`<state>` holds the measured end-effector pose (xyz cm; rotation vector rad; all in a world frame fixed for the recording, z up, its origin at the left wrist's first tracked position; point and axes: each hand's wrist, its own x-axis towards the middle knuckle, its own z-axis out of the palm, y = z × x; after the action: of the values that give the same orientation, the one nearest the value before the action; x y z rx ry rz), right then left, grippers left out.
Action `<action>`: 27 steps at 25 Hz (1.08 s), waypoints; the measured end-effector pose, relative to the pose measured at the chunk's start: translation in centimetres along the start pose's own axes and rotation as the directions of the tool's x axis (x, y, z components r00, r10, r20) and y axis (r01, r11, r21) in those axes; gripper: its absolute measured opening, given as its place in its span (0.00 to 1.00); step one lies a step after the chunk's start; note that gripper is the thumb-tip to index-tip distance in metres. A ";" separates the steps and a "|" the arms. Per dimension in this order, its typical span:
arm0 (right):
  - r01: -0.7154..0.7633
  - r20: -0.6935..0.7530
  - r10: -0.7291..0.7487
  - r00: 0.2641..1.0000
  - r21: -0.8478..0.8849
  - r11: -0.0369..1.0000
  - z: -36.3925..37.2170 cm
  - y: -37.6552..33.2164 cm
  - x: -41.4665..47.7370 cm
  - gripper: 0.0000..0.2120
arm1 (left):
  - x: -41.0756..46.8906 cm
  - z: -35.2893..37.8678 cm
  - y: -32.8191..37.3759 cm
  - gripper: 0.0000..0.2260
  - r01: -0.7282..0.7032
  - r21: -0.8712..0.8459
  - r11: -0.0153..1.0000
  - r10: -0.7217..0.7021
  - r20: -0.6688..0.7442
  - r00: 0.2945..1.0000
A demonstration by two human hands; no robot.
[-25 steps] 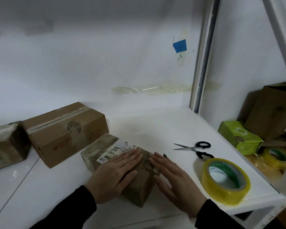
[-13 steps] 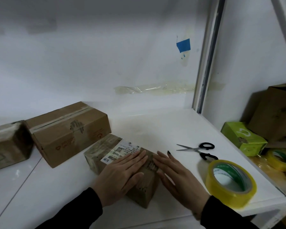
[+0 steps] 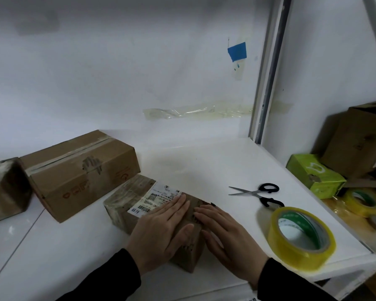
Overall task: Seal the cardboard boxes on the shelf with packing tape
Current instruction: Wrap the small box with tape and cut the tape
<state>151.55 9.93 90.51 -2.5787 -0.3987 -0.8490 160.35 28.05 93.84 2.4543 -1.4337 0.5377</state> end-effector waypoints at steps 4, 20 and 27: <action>-0.006 0.079 0.005 0.997 0.013 1.000 -1.0 -0.3 0.5 0.22 | 0.1 -0.3 0.2 0.29 0.014 0.036 0.999 -0.015 0.025 1.000; -0.720 0.333 0.702 0.629 -0.091 0.688 -15.2 6.5 -4.8 0.23 | 4.3 5.2 14.9 0.26 0.326 -0.629 0.706 -0.184 0.282 0.942; -0.569 0.312 0.587 0.747 -0.156 0.807 -12.9 9.6 -3.6 0.06 | 10.6 7.7 14.5 0.26 0.368 -0.788 0.493 -0.096 0.371 0.923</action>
<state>145.96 -4.82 95.18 -2.6495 0.3443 -0.1767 153.88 9.68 91.89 1.8393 -1.0082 -0.5297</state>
